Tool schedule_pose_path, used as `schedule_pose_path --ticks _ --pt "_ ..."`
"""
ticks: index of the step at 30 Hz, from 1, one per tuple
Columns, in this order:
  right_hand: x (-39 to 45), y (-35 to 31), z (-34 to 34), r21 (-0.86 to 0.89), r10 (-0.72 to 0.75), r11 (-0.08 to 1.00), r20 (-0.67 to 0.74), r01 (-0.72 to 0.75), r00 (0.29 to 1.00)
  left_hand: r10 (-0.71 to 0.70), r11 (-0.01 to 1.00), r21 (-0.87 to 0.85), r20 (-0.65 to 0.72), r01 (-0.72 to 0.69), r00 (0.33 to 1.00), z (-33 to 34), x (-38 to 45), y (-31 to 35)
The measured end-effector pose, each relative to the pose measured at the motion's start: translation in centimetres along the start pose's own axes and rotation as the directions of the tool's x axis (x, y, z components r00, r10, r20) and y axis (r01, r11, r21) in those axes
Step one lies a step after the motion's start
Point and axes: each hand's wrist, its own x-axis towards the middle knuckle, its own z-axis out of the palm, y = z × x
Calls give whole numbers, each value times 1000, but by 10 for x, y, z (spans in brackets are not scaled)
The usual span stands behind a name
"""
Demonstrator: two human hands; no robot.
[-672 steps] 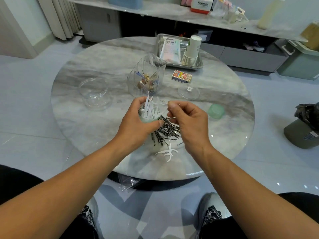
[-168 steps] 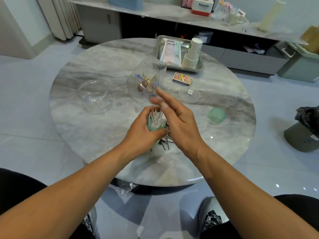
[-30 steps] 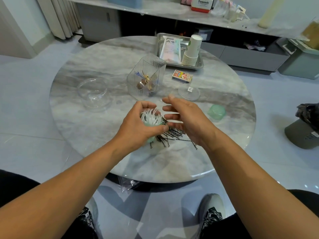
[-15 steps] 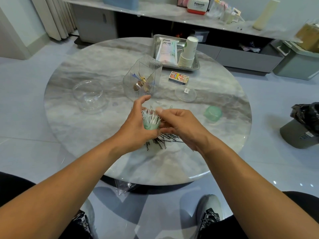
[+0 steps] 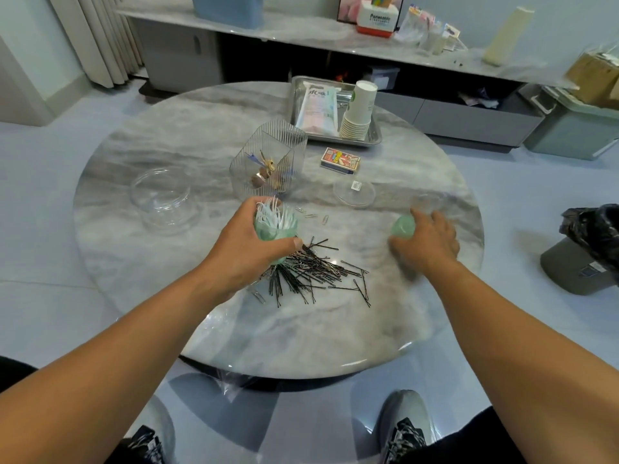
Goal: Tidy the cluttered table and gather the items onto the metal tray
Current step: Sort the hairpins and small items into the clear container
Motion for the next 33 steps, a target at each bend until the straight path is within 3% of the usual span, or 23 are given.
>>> schedule_pose_path --ticks 5,8,10,12,15,18,22,27,30,33 --pt "7 2 13 62 -21 998 33 19 999 -22 999 -23 84 24 996 2 -1 -1" --pt "-1 -8 13 42 -95 995 7 95 995 -26 1000 -12 105 28 994 5 -4 1" --pt "-13 -19 13 131 -168 978 47 161 985 -24 1000 -3 105 25 994 7 -8 4" --pt "-29 -36 9 412 -222 897 100 163 970 -28 1000 -6 111 29 993 9 -8 8" --pt "-58 -68 -7 741 -336 669 243 49 910 -32 997 -65 130 41 991 7 -8 22" --pt "-78 -94 -29 841 -430 537 335 -61 838 18 998 -60 238 -4 971 -3 -6 40" --pt "-98 -107 -54 874 -528 476 369 -93 765 67 990 95 365 -109 929 -16 -10 58" --pt "-116 -108 -56 870 -535 493 295 9 792 78 957 240 336 -165 939 -16 -13 55" --pt "-122 -106 -47 814 -522 544 136 205 842 73 941 300 278 -159 958 -8 -12 44" --pt "-124 -102 -40 654 -541 619 -47 435 840 60 929 336 269 -152 961 0 -12 39"
